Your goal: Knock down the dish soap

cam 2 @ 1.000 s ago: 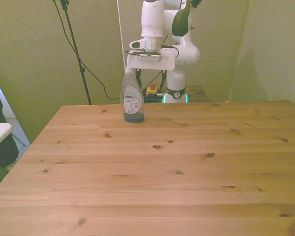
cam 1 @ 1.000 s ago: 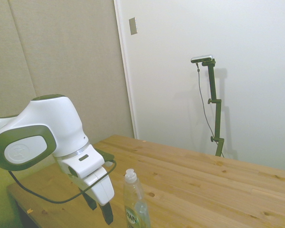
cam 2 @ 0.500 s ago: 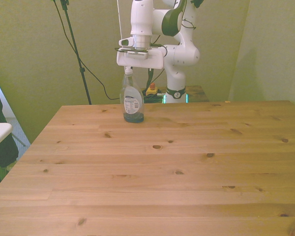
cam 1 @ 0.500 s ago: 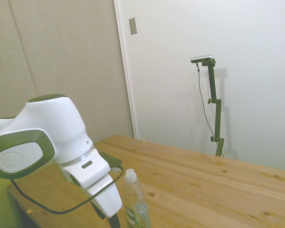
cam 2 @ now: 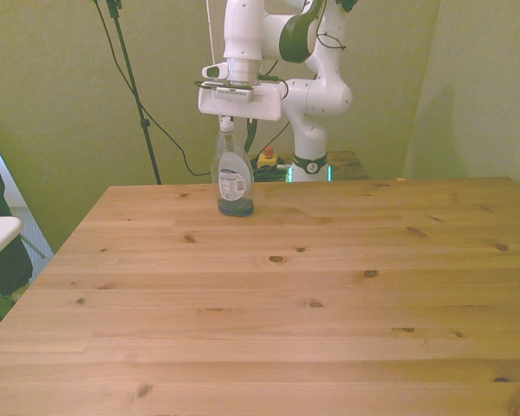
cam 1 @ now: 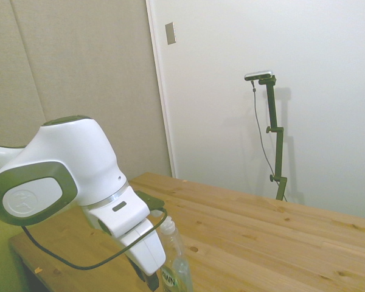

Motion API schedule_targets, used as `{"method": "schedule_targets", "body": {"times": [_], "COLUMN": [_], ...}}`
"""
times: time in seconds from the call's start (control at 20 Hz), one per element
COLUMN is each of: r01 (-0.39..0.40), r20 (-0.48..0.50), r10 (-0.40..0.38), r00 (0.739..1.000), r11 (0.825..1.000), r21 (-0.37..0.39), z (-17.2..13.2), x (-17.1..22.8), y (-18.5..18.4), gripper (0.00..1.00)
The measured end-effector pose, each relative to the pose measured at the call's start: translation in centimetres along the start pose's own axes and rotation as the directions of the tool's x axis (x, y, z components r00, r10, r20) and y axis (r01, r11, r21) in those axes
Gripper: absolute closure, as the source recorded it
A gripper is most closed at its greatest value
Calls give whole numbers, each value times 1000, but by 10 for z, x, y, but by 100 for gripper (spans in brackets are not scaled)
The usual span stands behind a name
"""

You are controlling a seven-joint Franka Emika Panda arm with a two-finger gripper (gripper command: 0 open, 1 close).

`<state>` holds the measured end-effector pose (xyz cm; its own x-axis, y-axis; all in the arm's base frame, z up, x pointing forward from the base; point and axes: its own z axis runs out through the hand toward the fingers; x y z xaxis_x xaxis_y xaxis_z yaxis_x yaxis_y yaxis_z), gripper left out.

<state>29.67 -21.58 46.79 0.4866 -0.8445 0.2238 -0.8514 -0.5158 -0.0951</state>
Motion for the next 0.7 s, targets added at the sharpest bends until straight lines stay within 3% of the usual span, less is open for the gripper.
{"method": "schedule_targets", "body": {"times": [0.25, 0.7], "r01": [-19, -111], "r20": [-53, -75], "r10": [20, 114], "r00": [998, 991], "r11": [1000, 993], "r21": [13, 42], "z": [4, 42], "x": [15, 57], "y": [-27, -109], "gripper": [100, 100]}}
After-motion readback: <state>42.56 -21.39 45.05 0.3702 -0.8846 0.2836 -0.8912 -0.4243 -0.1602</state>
